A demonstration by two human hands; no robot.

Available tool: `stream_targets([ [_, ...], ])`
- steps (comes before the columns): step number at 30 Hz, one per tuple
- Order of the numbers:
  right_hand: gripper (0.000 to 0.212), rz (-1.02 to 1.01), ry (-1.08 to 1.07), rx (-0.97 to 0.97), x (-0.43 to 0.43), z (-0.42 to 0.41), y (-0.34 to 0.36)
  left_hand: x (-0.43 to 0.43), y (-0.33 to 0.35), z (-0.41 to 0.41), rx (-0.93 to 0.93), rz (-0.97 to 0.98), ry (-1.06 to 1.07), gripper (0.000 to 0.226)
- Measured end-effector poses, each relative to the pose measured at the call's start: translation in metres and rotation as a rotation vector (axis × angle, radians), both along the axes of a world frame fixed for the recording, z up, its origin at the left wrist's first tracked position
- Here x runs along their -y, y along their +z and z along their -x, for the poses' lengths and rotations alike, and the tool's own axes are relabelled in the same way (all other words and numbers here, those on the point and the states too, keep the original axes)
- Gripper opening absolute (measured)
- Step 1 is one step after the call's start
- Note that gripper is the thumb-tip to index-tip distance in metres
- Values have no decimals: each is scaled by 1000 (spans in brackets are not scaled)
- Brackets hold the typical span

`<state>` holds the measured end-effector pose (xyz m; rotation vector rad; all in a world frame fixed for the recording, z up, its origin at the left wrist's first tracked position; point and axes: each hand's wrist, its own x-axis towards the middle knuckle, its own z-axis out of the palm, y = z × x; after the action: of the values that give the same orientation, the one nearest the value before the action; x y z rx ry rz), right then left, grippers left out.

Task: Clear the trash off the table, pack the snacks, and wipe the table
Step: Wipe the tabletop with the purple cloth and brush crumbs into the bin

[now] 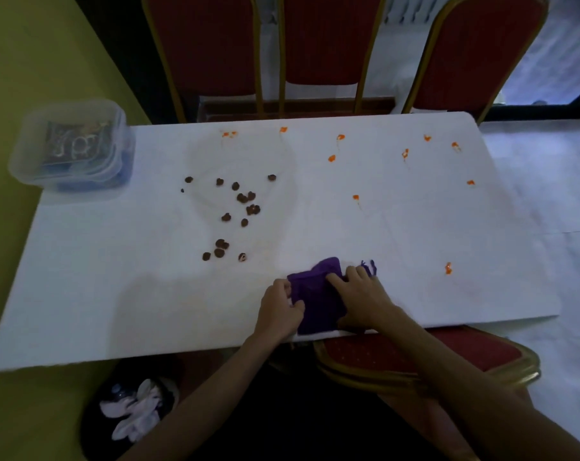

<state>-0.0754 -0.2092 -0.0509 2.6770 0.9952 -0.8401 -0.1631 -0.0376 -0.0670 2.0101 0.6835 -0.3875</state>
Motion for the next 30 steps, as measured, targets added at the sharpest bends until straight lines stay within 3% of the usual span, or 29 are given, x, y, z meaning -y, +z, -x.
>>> stream_targets([
  [3,70,-21,105,17,-7,3,-1,0,1,0,-51,-5,-32,40],
  [8,56,-138,86,47,-2,0,-5,-8,7,-1,-57,22,-38,38],
  [14,28,-438,-228,-72,-28,-28,3,-45,25,-5,9,17,131,32],
  [16,32,-497,-342,-29,-41,-41,2,-66,28,-3,26,-7,191,32],
  [20,64,-500,-566,5,-75,-59,-2,-110,29,4,49,-63,291,30],
  [23,58,-431,-629,-13,-110,-46,-10,-138,25,11,70,-118,350,30],
  [30,61,-381,-547,-99,-214,18,-23,-183,0,13,130,-285,340,30],
])
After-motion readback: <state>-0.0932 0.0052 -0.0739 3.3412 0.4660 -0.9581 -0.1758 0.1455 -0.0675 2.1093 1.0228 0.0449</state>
